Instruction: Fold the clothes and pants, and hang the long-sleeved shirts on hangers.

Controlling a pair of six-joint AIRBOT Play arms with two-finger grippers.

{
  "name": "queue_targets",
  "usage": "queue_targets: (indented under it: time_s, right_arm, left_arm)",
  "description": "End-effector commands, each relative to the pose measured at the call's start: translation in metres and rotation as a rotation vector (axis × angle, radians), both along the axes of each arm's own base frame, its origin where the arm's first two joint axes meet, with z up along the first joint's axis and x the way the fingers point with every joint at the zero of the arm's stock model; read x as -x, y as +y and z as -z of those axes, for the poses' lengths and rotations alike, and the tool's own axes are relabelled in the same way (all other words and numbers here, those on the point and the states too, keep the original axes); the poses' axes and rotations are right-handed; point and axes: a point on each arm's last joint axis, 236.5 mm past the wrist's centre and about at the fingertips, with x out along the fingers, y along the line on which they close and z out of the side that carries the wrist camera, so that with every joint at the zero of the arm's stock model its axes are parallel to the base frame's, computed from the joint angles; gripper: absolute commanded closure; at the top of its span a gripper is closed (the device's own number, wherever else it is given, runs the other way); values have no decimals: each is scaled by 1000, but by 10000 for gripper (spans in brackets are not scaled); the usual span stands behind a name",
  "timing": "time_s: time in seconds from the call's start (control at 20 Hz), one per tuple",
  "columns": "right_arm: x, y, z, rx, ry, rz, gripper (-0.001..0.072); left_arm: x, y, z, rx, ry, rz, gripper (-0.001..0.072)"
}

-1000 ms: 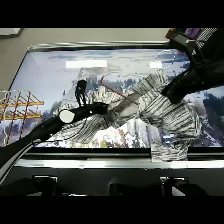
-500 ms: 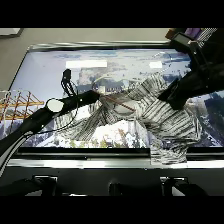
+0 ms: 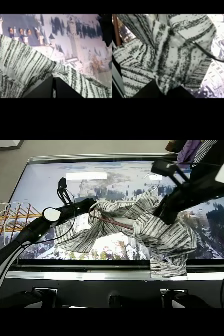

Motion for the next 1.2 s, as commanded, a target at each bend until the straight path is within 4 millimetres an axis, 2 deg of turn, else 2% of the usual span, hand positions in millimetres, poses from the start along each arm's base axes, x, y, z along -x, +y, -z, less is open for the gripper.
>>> queue_targets:
  time_s: [0.0,0.15,0.35,0.55,0.65,0.9,1.05,1.15]
  right_arm:
    - [-21,-19,17,167,-42,60,688]
    - [-34,-34,17,220,-86,117,688]
    - [-31,-36,18,233,-73,105,688]
    - [-31,-40,15,246,-87,119,688]
    - [-32,-41,13,238,-92,141,688]
    - [-42,-37,11,222,-126,153,689]
    - [-49,-37,21,235,-113,142,689]
    - [-62,-36,26,237,-134,149,689]
  left_arm:
    - [-3,1,-7,6,-10,-2,681]
    - [-2,0,-6,5,-4,5,681]
    - [-3,2,-6,-14,-26,12,680]
    - [-11,17,-5,-21,-26,-11,681]
    - [-9,18,-5,-19,-11,2,680]
    - [-8,10,-20,-6,-28,34,680]
    - [-7,4,-33,3,-43,63,680]
    - [-2,-4,-41,11,-39,104,680]
